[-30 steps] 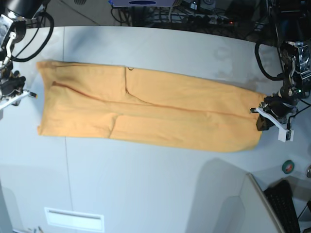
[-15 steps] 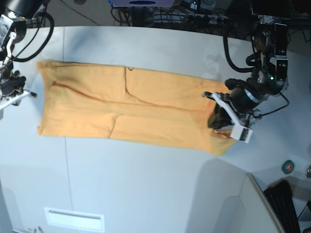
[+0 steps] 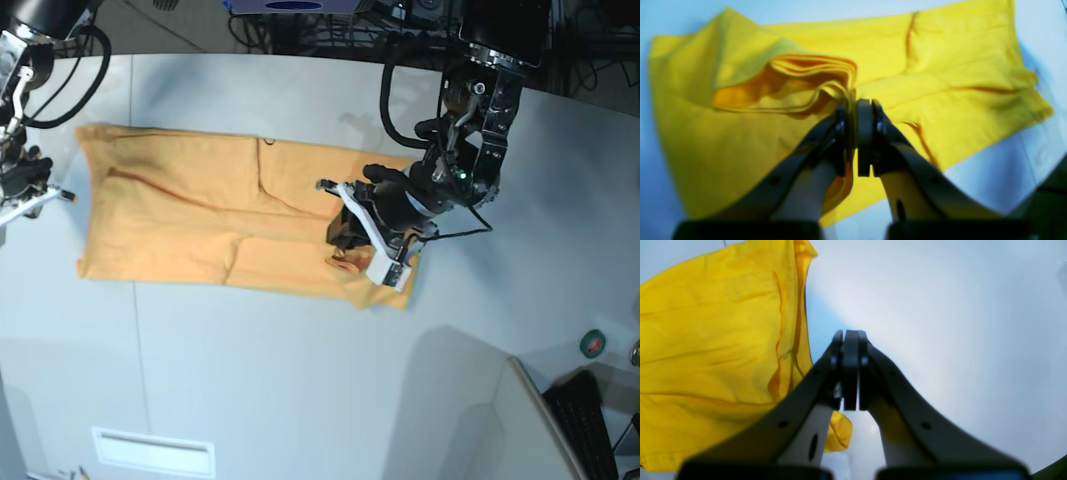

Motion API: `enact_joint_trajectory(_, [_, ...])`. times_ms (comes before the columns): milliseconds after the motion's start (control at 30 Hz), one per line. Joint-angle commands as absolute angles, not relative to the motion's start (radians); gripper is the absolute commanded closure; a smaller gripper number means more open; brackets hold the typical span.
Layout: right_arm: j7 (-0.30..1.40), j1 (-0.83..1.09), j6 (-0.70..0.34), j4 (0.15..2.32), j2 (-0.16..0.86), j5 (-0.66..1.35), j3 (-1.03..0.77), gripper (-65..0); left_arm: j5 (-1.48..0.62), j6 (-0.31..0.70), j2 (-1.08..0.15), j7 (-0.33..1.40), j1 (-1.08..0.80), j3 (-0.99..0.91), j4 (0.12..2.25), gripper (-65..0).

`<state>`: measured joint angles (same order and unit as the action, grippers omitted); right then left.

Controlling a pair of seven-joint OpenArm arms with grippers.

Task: Layout the t-shirt on the table in an organized manner, then fold the t-shirt properly
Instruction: 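Grasp the shirt's folded end with the left gripper and lift it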

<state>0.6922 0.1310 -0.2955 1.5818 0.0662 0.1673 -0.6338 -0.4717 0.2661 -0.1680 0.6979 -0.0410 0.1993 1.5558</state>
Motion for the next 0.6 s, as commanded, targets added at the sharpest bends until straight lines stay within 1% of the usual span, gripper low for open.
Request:
enact_joint_trajectory(0, [0.671,0.12,-0.297,1.6,0.081,0.173,-0.639,0.0,-0.486,0.272,-0.166,0.674,-0.021,0.205,1.569,0.0])
enact_joint_trajectory(200, [0.671,0.12,-0.297,1.6,0.081,0.173,-0.642,0.0,-0.486,0.272,-0.165,0.673,-0.015,0.245,1.547,0.0])
enact_joint_trajectory(567, [0.671,0.12,-0.297,1.6,0.081,0.173,-0.638,0.0,-0.486,0.272,-0.166,0.677,-0.028,0.246,1.558,0.0])
